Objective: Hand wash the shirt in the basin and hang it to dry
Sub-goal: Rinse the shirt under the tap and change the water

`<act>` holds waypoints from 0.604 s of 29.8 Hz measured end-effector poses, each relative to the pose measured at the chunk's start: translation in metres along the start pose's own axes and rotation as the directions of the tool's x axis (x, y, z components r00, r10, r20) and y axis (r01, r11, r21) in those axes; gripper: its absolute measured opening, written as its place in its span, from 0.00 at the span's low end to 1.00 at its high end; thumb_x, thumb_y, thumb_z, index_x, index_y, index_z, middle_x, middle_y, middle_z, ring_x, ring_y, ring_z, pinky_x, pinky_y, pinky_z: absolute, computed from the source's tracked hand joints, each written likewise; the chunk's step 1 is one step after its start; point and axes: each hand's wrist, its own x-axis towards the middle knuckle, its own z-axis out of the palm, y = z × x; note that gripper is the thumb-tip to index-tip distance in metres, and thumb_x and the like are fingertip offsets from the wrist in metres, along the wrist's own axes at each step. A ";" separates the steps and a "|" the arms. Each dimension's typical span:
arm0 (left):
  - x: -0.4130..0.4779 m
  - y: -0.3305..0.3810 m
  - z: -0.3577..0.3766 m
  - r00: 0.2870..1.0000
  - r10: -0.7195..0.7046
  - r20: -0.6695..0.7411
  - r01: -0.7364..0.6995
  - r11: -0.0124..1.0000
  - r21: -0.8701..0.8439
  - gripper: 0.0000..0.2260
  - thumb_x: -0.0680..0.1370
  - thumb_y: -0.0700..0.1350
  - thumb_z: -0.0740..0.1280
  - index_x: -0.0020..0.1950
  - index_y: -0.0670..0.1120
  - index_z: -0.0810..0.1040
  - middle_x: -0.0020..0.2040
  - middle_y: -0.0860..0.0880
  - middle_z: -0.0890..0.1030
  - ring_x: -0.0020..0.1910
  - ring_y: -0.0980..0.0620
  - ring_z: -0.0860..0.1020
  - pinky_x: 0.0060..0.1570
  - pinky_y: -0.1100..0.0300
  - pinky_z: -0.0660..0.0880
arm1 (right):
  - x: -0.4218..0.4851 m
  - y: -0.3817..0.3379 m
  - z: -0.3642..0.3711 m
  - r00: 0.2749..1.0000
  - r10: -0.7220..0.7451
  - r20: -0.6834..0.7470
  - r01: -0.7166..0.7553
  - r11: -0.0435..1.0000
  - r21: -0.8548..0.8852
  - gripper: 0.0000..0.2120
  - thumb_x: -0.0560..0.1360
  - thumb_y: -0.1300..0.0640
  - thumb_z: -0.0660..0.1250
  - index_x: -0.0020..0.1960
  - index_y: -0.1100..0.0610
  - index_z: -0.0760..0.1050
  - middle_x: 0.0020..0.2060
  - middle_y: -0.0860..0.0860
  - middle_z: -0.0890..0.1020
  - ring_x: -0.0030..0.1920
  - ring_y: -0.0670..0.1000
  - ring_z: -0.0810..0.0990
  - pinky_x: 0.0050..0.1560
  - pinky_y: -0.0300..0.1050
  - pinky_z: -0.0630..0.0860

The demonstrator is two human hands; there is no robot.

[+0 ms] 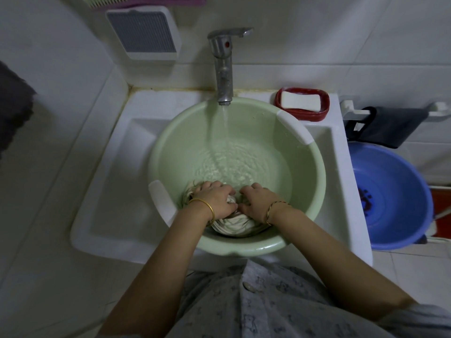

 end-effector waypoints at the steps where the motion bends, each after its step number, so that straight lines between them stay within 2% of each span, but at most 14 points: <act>1: 0.000 0.000 0.000 1.000 -0.001 0.000 0.001 1.000 -0.001 0.22 0.76 0.57 0.62 0.69 0.56 0.67 0.70 0.48 0.66 0.70 0.44 0.62 0.69 0.53 0.56 | 0.000 0.000 0.000 1.000 0.000 0.001 0.000 1.000 0.000 0.23 0.78 0.46 0.59 0.67 0.57 0.65 0.63 0.59 0.69 0.62 0.61 0.72 0.61 0.51 0.69; 18: 0.000 0.001 -0.001 1.000 -0.002 0.003 0.002 1.000 0.001 0.22 0.76 0.57 0.62 0.69 0.56 0.67 0.71 0.48 0.66 0.70 0.44 0.62 0.70 0.53 0.56 | -0.001 -0.001 -0.001 1.000 -0.002 0.005 0.002 1.000 0.002 0.23 0.78 0.47 0.59 0.68 0.58 0.65 0.63 0.60 0.69 0.63 0.62 0.71 0.62 0.51 0.68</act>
